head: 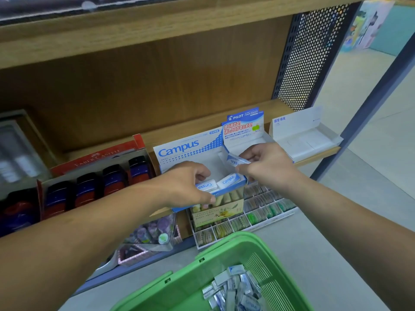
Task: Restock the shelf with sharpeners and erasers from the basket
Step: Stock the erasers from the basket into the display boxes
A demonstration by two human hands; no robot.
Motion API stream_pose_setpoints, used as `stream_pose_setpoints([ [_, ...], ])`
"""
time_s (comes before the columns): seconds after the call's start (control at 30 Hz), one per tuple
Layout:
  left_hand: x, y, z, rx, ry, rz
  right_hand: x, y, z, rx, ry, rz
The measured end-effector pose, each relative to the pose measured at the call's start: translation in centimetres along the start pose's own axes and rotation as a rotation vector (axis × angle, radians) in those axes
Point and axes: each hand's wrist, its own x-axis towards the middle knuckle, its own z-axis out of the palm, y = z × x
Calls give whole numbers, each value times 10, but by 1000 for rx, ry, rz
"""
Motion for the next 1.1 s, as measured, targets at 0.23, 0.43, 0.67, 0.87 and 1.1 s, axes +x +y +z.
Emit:
stream_pose_setpoints([
  [0.23, 12, 0, 3, 155, 46, 156, -2, 5, 4, 101, -12, -23],
  [0.43, 24, -1, -1, 303, 193, 35, -3, 7, 4, 232, -87, 10],
  [0.67, 21, 8, -1, -362, 302, -265, 3, 11, -1, 302, -76, 68],
  [0.87, 9, -2, 8, -335, 255, -194, 1, 14, 0, 268, -48, 68],
  [1.1, -1, 2, 11, 58, 208, 49, -5, 14, -2, 215, -86, 44],
])
